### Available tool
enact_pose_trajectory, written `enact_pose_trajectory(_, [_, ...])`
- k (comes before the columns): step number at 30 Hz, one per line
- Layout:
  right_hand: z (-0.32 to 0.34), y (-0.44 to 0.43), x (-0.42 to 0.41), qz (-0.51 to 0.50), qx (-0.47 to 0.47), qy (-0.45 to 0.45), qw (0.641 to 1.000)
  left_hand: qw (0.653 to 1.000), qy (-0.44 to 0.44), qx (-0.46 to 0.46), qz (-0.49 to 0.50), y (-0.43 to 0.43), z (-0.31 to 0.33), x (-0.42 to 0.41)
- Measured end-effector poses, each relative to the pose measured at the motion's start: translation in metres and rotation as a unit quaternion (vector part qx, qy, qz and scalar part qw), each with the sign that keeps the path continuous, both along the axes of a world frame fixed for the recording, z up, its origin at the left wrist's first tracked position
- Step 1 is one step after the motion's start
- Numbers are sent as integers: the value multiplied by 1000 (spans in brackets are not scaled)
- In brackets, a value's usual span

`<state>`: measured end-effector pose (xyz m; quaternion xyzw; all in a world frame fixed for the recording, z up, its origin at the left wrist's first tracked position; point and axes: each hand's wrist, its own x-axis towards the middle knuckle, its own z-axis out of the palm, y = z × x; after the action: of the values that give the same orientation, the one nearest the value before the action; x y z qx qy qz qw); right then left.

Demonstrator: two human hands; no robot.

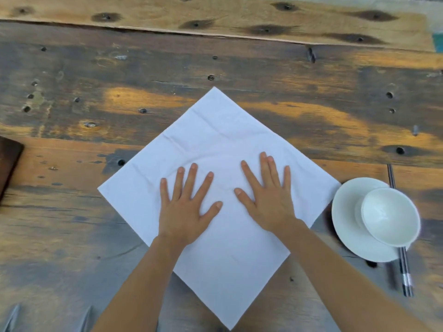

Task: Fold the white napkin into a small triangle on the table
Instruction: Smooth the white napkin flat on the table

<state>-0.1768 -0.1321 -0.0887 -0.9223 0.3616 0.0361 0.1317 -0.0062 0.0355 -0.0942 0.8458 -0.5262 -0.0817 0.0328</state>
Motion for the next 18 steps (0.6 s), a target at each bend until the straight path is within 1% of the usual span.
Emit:
enact_pose_trajectory(4, [4, -14, -22, -73, 4, 31, 997, 1000, 6, 23, 13, 14, 1, 10])
enact_pose_trajectory(6, [8, -16, -28, -91, 9, 42, 995, 999, 9, 36, 12, 16, 3, 12])
enact_pose_trajectory(9, [13, -12, -27, -112, 26, 57, 992, 1000, 8, 14, 17, 9, 9, 15])
enact_pose_trajectory(11, [15, -10, -16, -119, 30, 36, 992, 1000, 8, -11, 17, -5, 15, 23])
enact_pose_trajectory(15, [15, -12, 29, -54, 13, -33, 998, 999, 12, -4, -35, -52, 21, 49])
enact_pose_trajectory(18, [7, -15, 58, -4, 8, -20, 1000, 995, -3, 33, -96, -81, 17, 62])
